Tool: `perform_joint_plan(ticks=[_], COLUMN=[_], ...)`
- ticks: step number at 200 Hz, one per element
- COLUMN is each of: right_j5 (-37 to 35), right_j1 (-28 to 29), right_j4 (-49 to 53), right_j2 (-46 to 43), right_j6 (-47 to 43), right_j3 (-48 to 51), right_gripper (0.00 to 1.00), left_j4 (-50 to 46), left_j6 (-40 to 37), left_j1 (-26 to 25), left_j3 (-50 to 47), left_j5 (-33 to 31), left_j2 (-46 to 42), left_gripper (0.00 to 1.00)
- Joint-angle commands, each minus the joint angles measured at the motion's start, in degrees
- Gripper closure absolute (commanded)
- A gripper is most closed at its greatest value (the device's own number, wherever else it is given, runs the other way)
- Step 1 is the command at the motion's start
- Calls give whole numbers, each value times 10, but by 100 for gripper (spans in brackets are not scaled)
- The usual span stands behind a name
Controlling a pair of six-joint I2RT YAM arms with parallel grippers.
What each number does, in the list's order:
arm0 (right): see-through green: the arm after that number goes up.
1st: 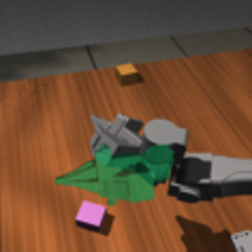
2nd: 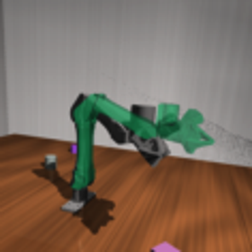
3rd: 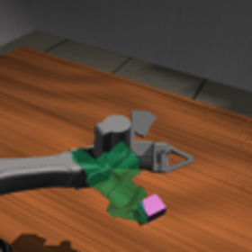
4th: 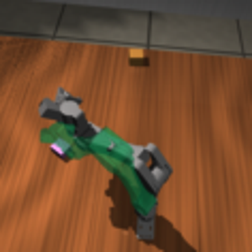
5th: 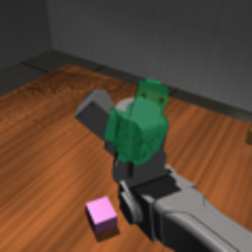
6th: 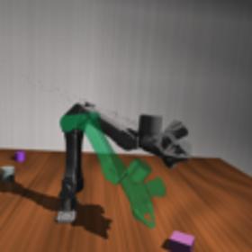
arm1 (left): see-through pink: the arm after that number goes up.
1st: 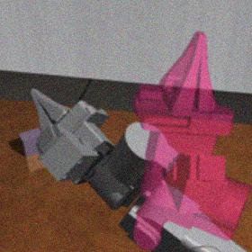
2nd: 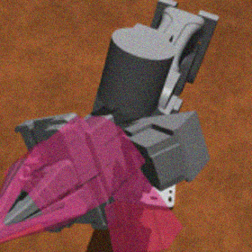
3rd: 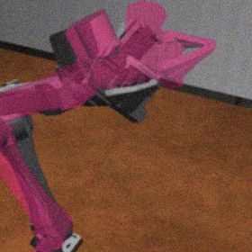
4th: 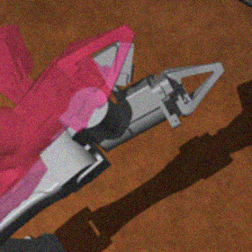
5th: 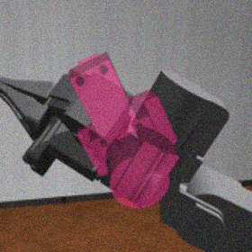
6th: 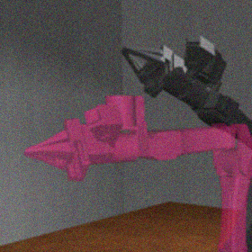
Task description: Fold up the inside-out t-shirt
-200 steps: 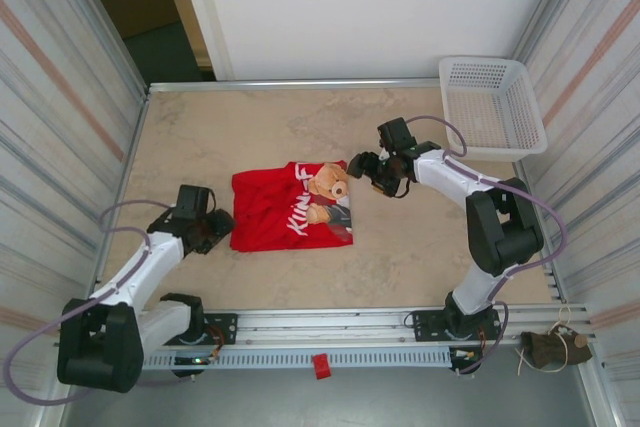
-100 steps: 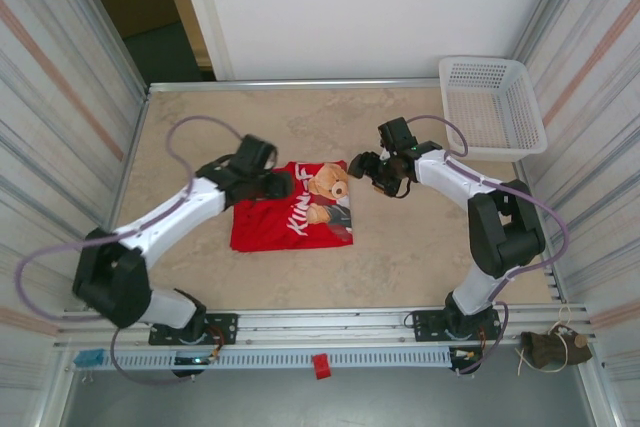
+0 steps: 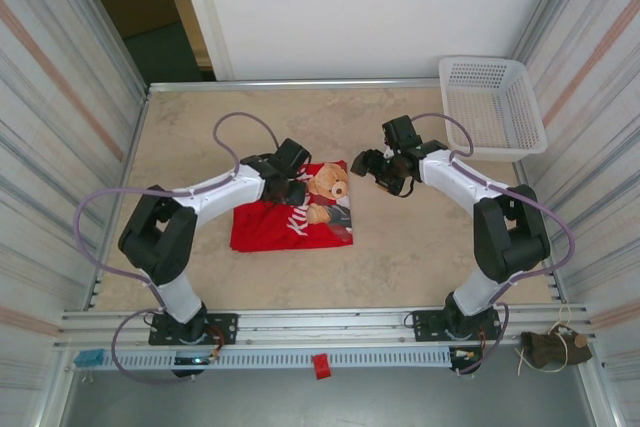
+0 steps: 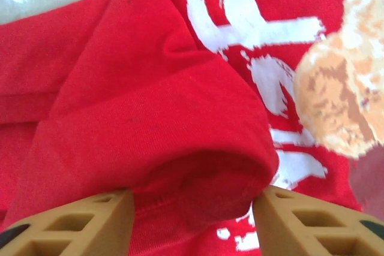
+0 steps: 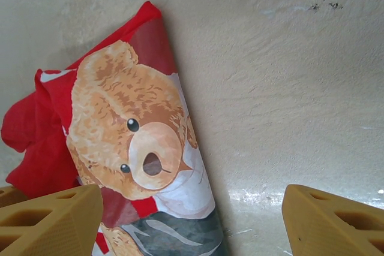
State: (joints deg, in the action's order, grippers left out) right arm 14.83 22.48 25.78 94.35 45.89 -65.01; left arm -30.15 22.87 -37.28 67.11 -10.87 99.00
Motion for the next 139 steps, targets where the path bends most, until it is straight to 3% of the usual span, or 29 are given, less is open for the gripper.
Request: perform_joint_plan(ticks=[1, 15, 44, 104, 109, 123, 139], right_j5=[-2, -2, 2, 10, 12, 14, 13], right_j1=[-2, -2, -2, 2, 4, 8, 15], right_j4=[16, 16, 21, 39, 41, 49, 64], right_j2=[-21, -20, -8, 77, 88, 118, 155], right_j6=[-9, -9, -16, -46, -48, -54, -61], right_j3=[1, -1, -13, -87, -96, -125, -162], right_gripper=[24, 24, 24, 24, 24, 24, 24], left_j4=[6, 9, 3, 3, 6, 14, 24], left_j6=[-6, -14, -35, -42, -37, -12, 15], left_j1=[9, 19, 57, 199, 211, 244, 270], left_j3=[27, 37, 55, 30, 23, -3, -35], left_j5=[-34, -29, -11, 76, 81, 98, 115], left_j2=[14, 13, -17, -86, -90, -105, -130], left_gripper=[72, 100, 100, 100, 92, 56, 43])
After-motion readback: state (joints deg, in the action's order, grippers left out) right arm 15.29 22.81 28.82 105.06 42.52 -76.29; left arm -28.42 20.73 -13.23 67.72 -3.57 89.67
